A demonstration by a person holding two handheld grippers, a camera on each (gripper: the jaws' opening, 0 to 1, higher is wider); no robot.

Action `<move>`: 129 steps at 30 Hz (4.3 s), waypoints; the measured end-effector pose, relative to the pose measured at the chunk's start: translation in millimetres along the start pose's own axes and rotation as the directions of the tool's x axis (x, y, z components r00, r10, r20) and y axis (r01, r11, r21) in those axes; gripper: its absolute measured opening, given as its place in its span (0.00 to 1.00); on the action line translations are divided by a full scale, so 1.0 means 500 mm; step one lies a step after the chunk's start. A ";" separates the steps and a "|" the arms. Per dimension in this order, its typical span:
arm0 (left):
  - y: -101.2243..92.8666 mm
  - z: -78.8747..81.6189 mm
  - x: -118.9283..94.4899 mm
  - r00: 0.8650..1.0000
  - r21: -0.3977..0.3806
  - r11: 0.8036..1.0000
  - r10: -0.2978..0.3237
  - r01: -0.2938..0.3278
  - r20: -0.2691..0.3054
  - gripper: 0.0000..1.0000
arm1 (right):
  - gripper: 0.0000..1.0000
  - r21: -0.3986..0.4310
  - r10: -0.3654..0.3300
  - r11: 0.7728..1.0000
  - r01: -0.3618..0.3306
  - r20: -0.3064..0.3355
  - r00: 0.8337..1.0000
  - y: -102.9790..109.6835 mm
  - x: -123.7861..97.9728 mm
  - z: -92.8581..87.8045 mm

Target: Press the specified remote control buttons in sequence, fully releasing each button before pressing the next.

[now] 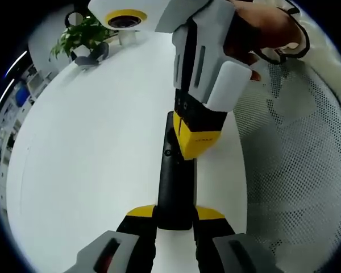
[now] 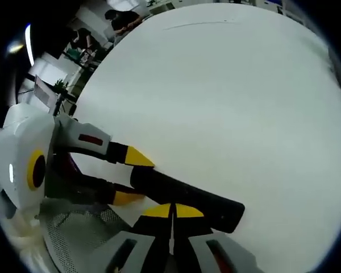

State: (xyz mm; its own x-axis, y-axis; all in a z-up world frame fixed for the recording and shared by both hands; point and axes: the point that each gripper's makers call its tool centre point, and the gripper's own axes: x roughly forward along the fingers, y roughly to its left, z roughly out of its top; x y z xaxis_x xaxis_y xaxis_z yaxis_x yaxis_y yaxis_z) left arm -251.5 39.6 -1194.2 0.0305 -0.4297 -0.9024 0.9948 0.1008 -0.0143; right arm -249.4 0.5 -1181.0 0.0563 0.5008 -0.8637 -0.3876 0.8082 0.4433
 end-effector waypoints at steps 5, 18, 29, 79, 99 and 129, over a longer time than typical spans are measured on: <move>0.001 0.000 0.000 1.000 -0.004 1.000 0.000 0.000 0.006 0.23 | 0.00 0.009 0.015 1.000 -0.015 0.004 1.000 0.004 0.012 0.011; 0.001 0.001 0.001 1.000 -0.006 1.000 0.001 -0.001 0.017 0.23 | 0.00 0.031 0.021 0.999 -0.021 -0.005 1.000 0.004 0.015 0.009; 0.002 0.000 0.001 1.000 -0.007 1.000 0.003 -0.003 0.018 0.23 | 0.00 0.052 0.009 0.999 -0.011 0.037 0.999 0.001 0.017 0.016; 0.001 0.002 0.001 1.000 -0.012 1.000 0.008 -0.008 0.017 0.23 | 0.00 0.046 0.045 0.998 -0.048 0.068 0.997 0.019 0.026 0.021; 0.000 0.004 0.001 1.000 -0.037 0.999 0.029 -0.029 -0.003 0.22 | 0.00 -0.199 0.109 0.979 -0.034 0.379 0.919 0.069 -0.135 0.068; 0.001 0.009 0.003 0.999 -0.043 0.998 0.035 -0.036 -0.004 0.21 | 0.53 -0.206 0.106 0.976 0.066 0.723 0.683 0.070 -0.317 0.056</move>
State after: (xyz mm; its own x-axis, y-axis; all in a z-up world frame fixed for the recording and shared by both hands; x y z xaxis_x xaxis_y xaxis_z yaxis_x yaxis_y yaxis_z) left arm -250.5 34.9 -1193.7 0.0653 -0.4224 -0.9041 0.9880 0.1548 -0.0009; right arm -246.0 -41.7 -1021.8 0.6625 0.6517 -0.3692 -0.5643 0.7584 0.3261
